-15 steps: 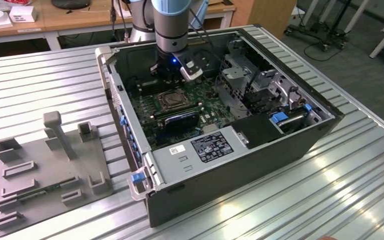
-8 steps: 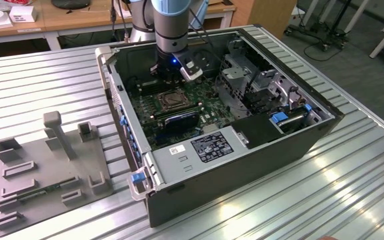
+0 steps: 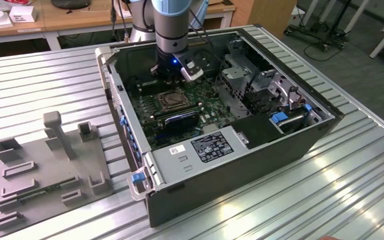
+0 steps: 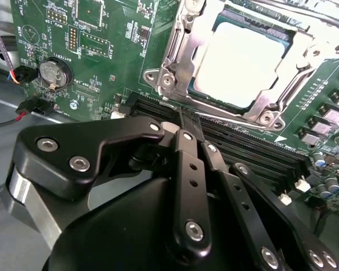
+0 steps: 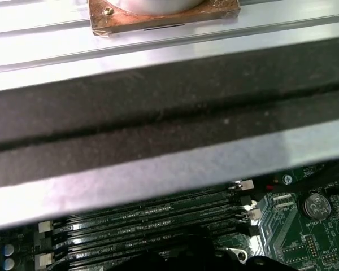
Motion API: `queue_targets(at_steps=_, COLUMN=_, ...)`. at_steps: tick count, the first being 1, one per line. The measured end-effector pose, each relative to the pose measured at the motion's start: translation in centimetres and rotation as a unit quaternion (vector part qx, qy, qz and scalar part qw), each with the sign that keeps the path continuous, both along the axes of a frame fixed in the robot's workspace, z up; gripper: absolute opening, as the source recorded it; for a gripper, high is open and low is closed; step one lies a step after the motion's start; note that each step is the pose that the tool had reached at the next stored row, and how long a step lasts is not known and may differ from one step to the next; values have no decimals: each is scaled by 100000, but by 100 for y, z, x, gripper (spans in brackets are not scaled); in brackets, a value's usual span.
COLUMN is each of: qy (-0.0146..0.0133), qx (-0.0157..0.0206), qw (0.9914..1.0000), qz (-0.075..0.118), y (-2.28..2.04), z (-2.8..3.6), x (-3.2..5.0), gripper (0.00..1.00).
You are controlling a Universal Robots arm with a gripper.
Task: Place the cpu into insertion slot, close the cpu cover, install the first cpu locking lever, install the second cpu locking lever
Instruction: 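Install the first cpu locking lever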
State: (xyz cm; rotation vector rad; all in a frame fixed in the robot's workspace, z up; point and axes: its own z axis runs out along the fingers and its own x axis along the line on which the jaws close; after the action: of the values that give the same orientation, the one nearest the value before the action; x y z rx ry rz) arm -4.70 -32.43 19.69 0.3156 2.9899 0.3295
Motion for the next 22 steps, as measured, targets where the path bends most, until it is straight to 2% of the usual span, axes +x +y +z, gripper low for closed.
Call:
queue_targets(at_steps=6, qy=2, qx=-39, qw=99997, qz=765, y=-31, z=0, x=0, gripper=11)
queue_targets(at_steps=12, qy=-2, qx=-317, qw=99991, qz=1266, y=-33, z=-9, x=0, gripper=11)
queue_targets(at_steps=17, qy=-14, qx=-307, qw=99991, qz=1271, y=-32, z=-7, x=0, gripper=11)
queue_targets(at_steps=22, qy=-10, qx=-318, qw=99991, qz=1269, y=-12, z=23, x=0, gripper=11)
